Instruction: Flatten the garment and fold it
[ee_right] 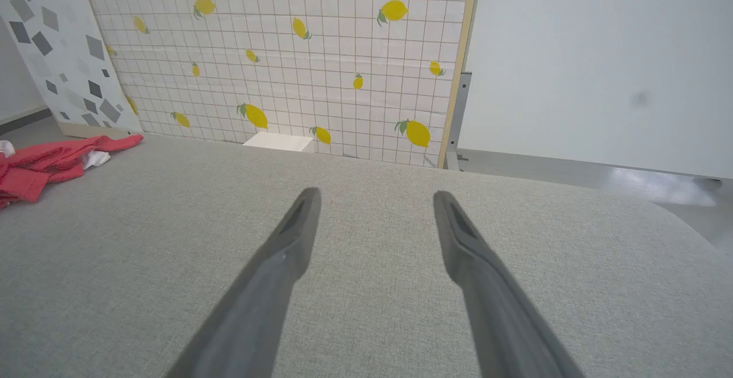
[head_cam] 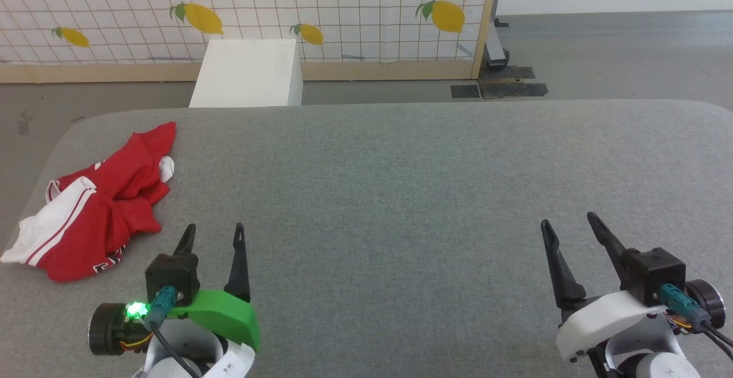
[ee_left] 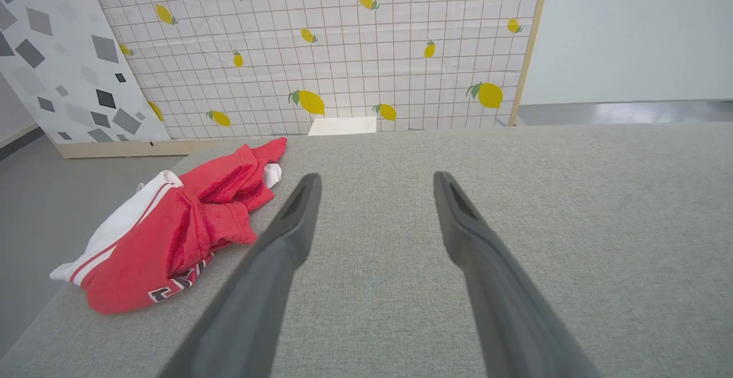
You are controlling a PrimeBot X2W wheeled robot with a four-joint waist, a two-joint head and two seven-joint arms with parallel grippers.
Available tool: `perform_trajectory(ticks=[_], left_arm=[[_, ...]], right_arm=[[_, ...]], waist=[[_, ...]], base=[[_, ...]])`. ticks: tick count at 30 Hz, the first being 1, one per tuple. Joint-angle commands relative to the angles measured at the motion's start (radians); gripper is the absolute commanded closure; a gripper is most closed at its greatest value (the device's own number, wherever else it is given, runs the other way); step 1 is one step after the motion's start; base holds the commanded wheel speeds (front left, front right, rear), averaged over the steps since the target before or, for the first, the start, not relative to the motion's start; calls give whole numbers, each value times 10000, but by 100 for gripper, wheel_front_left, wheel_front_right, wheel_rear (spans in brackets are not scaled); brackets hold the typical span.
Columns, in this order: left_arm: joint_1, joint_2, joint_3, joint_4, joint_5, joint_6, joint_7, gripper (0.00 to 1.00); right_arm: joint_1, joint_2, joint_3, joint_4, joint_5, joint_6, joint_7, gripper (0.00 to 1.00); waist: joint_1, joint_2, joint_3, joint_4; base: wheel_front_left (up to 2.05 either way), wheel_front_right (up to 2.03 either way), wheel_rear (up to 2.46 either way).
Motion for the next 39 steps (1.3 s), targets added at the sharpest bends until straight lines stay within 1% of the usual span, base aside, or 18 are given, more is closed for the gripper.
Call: perform_trajectory(ticks=[1,39], left_arm=[[73,71,-47,-15,-7,-39,-5,0],[118,359,-397,-29,-328,59,30,0]], right_arm=[[-94,7,-3,-27,77,-5,-76,0],[-93,17,-54,-75,401,-9,-151,0]], waist=[[0,0,1,1],[0,0,49,183]], base=[[0,0,0],[0,0,0]])
